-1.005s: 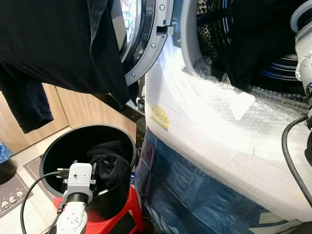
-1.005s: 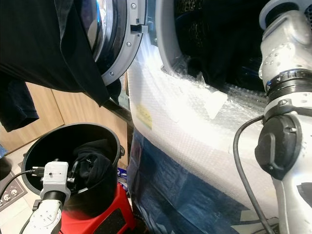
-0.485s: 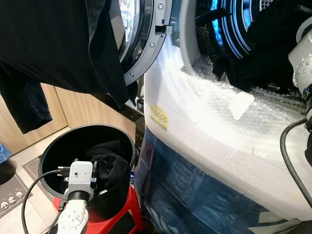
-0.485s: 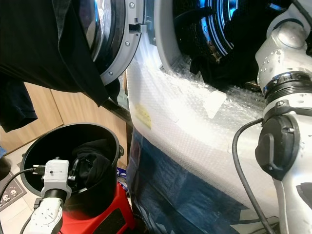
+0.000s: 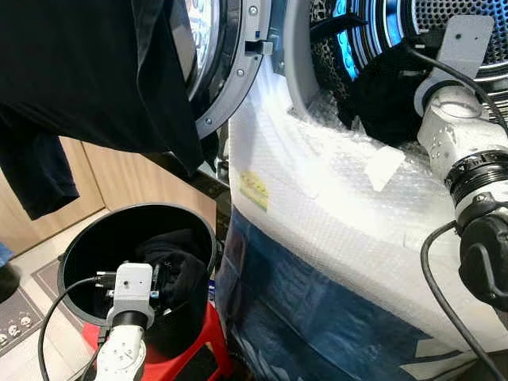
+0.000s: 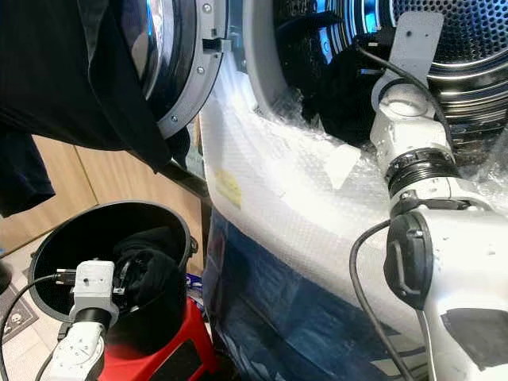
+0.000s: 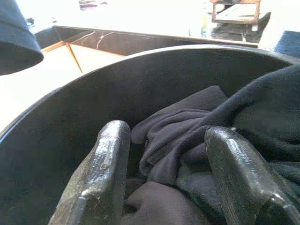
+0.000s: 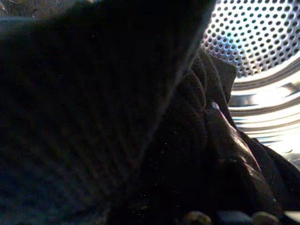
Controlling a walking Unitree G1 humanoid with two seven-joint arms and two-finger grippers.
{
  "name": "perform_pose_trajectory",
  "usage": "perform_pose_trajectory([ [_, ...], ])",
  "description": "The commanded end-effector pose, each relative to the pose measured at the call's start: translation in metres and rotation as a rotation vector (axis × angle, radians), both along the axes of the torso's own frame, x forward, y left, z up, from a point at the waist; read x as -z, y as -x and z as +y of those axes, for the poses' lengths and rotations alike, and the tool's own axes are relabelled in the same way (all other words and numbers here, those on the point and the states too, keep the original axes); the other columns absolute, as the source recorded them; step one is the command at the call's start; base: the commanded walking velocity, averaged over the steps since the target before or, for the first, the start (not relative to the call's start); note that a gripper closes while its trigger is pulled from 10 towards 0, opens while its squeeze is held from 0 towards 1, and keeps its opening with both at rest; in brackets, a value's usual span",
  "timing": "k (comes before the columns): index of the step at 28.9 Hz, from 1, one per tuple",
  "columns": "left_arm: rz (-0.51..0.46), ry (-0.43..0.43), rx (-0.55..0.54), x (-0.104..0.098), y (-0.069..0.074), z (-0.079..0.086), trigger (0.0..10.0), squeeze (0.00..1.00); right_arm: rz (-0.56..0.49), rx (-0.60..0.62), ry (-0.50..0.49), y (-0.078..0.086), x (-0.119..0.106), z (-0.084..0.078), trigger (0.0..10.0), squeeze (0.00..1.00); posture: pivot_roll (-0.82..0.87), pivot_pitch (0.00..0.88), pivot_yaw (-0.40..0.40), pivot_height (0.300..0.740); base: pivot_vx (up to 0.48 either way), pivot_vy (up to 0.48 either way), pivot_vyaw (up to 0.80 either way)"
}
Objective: Clothes washing
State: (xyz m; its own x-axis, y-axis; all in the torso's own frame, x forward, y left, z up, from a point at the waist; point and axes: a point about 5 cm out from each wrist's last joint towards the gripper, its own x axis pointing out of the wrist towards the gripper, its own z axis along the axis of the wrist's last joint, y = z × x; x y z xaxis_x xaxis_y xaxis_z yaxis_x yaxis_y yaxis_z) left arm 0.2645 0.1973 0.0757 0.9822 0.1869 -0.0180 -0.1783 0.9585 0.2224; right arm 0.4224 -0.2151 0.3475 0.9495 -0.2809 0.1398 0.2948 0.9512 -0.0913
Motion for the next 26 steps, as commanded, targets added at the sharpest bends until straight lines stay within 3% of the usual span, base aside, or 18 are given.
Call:
perform_pose_trajectory([
  [1, -0.005, 0.006, 0.022, -0.004, -0.002, -0.007, 10.0, 0.0, -0.031, -0.009, 0.015, 0.002, -0.012, -0.003, 10.0, 1.0, 0.34, 0.0, -0.094, 0.74, 0.0, 0.0, 0.0],
  [6, 0.002, 0.015, 0.021, -0.003, -0.002, -0.007, 10.0, 0.0, -0.022, -0.003, 0.064, 0.003, -0.015, -0.007, 10.0, 1.0, 0.33, 0.0, -0.092, 0.74, 0.0, 0.0, 0.0],
  [9, 0.005, 0.004, 0.027, -0.004, -0.001, -0.008, 10.0, 0.0, -0.075, 0.068, 0.023, 0.007, -0.023, -0.018, 10.0, 1.0, 0.33, 0.0, -0.092, 0.74, 0.0, 0.0, 0.0],
  [11, -0.006, 0.009, 0.025, -0.006, -0.001, -0.009, 10.0, 0.0, -0.215, 0.159, -0.05, 0.016, -0.044, -0.03, 10.0, 1.0, 0.34, 0.0, -0.09, 0.74, 0.0, 0.0, 0.0],
  [12, -0.006, 0.009, 0.025, -0.006, -0.001, -0.009, 10.0, 0.0, -0.215, 0.159, -0.05, 0.016, -0.044, -0.03, 10.0, 1.0, 0.34, 0.0, -0.09, 0.74, 0.0, 0.0, 0.0],
  [14, -0.021, 0.012, 0.019, -0.009, -0.003, -0.008, 10.0, 0.0, -0.336, 0.214, -0.081, 0.025, -0.067, -0.036, 10.0, 1.0, 0.34, 0.0, -0.088, 0.74, 0.0, 0.0, 0.0],
  [17, -0.028, 0.009, 0.015, -0.011, -0.004, -0.007, 10.0, 0.0, -0.437, 0.277, -0.105, 0.035, -0.085, -0.044, 10.0, 1.0, 0.35, 0.0, -0.09, 0.74, 0.0, 0.0, 0.0],
  [20, -0.028, 0.01, 0.01, -0.012, -0.003, -0.005, 10.0, 0.0, -0.355, 0.165, -0.097, 0.025, -0.073, -0.031, 10.0, 1.0, 0.35, 0.0, -0.086, 0.74, 0.0, 0.0, 0.0],
  [21, -0.021, 0.011, 0.012, -0.011, -0.003, -0.005, 10.0, 0.0, -0.286, 0.085, -0.046, 0.017, -0.061, -0.018, 10.0, 1.0, 0.35, 0.0, -0.086, 0.74, 0.0, 0.0, 0.0],
  [22, -0.006, 0.006, 0.023, -0.009, -0.002, -0.007, 10.0, 0.0, -0.144, -0.044, 0.074, 0.006, -0.036, 0.002, 10.0, 1.0, 0.34, 0.0, -0.087, 0.74, 0.0, 0.0, 0.0],
  [23, -0.006, 0.006, 0.023, -0.009, -0.002, -0.007, 10.0, 0.0, -0.144, -0.044, 0.074, 0.006, -0.036, 0.002, 10.0, 1.0, 0.34, 0.0, -0.087, 0.74, 0.0, 0.0, 0.0],
  [24, -0.002, 0.005, 0.028, -0.008, -0.002, -0.008, 10.0, 0.0, -0.044, -0.115, 0.104, -0.001, -0.012, 0.013, 10.0, 1.0, 0.34, 0.0, -0.089, 0.74, 0.0, 0.0, 0.0],
  [26, -0.003, 0.007, 0.028, -0.008, -0.002, -0.008, 10.0, 0.0, -0.013, -0.13, 0.094, -0.003, -0.002, 0.016, 10.0, 1.0, 0.34, 0.0, -0.087, 0.74, 0.0, 0.0, 0.0],
])
